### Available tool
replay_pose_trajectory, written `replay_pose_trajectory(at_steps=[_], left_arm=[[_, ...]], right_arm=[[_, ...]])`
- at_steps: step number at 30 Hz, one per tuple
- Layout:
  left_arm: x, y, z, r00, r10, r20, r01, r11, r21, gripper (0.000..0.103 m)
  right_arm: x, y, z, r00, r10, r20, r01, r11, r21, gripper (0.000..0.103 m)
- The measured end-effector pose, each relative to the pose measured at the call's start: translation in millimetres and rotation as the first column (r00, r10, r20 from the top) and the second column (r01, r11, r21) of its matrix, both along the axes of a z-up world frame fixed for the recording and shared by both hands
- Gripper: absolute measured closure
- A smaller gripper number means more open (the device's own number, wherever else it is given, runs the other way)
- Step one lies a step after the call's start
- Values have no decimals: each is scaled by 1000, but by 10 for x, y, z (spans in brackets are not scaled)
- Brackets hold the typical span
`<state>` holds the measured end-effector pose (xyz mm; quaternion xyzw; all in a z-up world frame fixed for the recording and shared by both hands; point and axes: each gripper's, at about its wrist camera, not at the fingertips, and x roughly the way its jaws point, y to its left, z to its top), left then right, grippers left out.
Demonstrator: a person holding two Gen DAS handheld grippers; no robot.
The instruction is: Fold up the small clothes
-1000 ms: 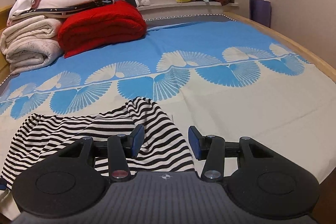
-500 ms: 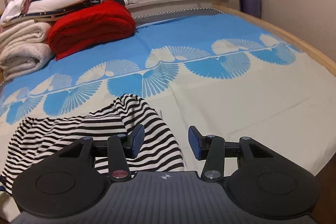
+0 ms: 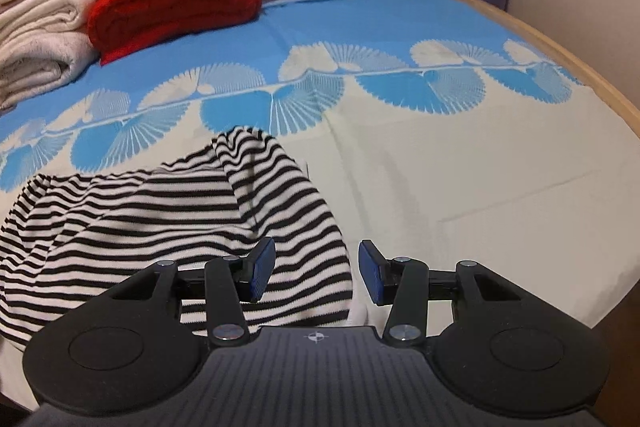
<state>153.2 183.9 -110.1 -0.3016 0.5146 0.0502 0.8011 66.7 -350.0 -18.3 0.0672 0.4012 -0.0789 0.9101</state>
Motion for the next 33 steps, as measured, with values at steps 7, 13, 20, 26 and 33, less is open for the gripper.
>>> replay_pose_trajectory(at_steps=[7,13,20,26,33], left_arm=[[-50,40,157,998,-11,57,9,999,31,94],[-180,288,289,994,47,95,-49,999,21,100],[-318,485,379,992,90,87,-100,988,117,100],[-302,615,82,987,154,-36,-156,987,-47,69],[-255,633,3,981,191,-35,-192,980,-50,69]], right_arm=[[19,-4,-42,1000,3,-19,-3,1000,-5,55],[57,23,-39,1000,5,-22,-5,1000,2,55],[109,10,-48,1000,8,-27,-8,1000,-1,55],[140,-76,-41,1000,-16,-25,16,1000,20,55],[135,-136,1,1000,-23,-8,23,999,47,55]])
